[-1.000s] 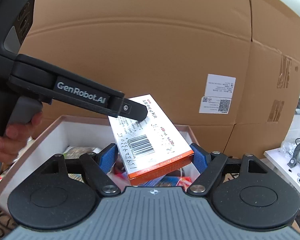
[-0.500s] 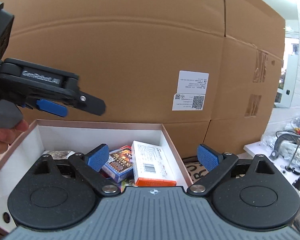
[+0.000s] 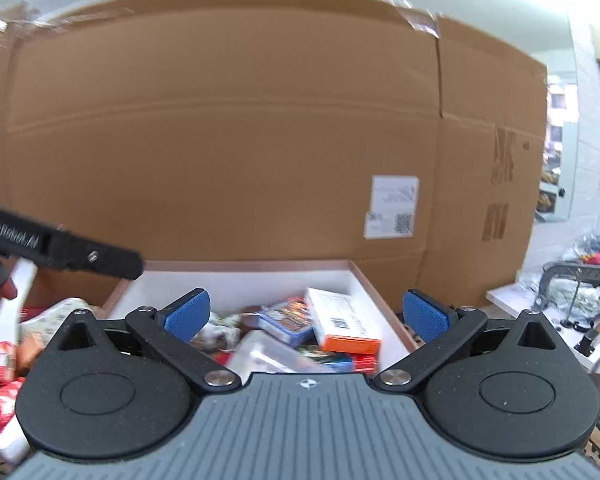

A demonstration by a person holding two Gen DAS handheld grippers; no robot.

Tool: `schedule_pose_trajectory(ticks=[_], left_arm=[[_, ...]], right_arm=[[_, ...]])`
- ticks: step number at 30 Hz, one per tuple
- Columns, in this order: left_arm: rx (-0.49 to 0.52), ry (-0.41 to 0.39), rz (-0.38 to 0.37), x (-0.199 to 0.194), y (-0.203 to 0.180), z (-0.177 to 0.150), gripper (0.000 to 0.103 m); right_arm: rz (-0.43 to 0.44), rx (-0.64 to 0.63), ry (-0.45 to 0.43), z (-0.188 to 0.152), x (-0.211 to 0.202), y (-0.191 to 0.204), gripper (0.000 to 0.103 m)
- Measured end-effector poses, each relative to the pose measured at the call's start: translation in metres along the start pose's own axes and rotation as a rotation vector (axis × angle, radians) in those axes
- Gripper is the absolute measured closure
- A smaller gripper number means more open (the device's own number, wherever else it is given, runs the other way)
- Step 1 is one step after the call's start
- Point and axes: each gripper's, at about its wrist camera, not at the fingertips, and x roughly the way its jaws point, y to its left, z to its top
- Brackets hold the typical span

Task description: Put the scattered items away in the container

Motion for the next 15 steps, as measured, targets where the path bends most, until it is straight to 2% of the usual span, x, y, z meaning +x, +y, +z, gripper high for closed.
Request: schedule_pose_trajectory(ticks=[7,12,15], left_arm=[[-0.097,-0.045,0.101,-0.092,0.033,-0.063,0.000],[-0.186,-0.048,0.193,-0.143,0.047,-0.124,0.000],[-0.184,-0.062,0.233,-0.169,0.048,-0.164,0.000]], right_arm=[[0.085,-0.061,-0.063,-0.006,-0.053,0.044,0.001],[0.116,-0.099,-0.049,-0.021,-0.080,0.079,0.001],[0.154,-0.093,-0.061,-0.034,-0.098,0.100,0.001]])
